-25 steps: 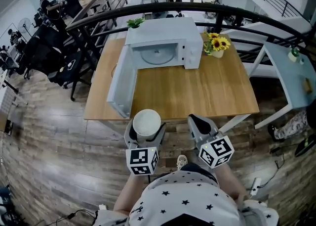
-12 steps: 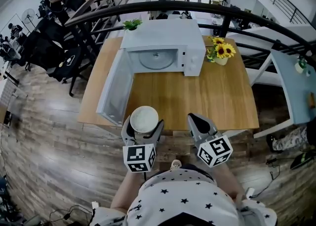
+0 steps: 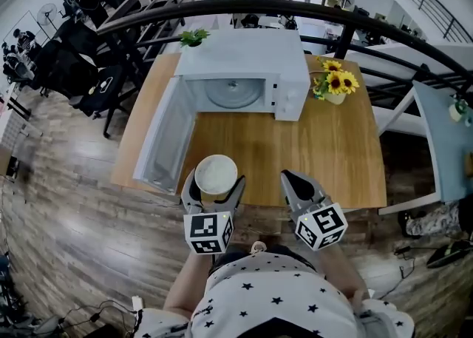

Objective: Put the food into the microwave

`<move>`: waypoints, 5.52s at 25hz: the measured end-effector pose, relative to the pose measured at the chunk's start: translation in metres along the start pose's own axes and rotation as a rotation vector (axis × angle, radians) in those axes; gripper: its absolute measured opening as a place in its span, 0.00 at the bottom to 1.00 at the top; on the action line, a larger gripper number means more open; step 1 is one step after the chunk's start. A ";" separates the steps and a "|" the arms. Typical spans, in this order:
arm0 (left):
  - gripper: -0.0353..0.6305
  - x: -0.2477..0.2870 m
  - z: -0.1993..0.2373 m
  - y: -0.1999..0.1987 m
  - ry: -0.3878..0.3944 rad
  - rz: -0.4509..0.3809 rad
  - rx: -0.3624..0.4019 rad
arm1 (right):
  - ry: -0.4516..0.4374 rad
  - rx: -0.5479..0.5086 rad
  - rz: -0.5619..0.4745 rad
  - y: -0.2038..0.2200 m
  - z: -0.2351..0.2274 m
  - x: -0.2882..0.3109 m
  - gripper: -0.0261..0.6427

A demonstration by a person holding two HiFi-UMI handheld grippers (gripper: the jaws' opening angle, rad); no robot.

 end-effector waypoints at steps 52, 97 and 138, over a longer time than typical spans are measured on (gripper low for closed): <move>0.78 0.259 0.096 -0.008 0.131 0.087 0.023 | 0.132 0.033 0.082 -0.005 -0.101 0.184 0.05; 0.78 0.413 0.125 0.032 0.178 0.137 0.096 | 0.135 0.062 0.202 0.022 -0.111 0.233 0.05; 0.78 0.448 0.124 0.059 0.076 0.365 0.249 | 0.149 0.076 0.196 0.025 -0.115 0.231 0.05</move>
Point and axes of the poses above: the fingertips, and each gripper's own axes: x forward along the fingers, z to its left, y out of its underside, the point moved 7 cm from there along -x, backward along the fingers, and after that the axes turned 2 degrees about -z, right-handed, at the moved point
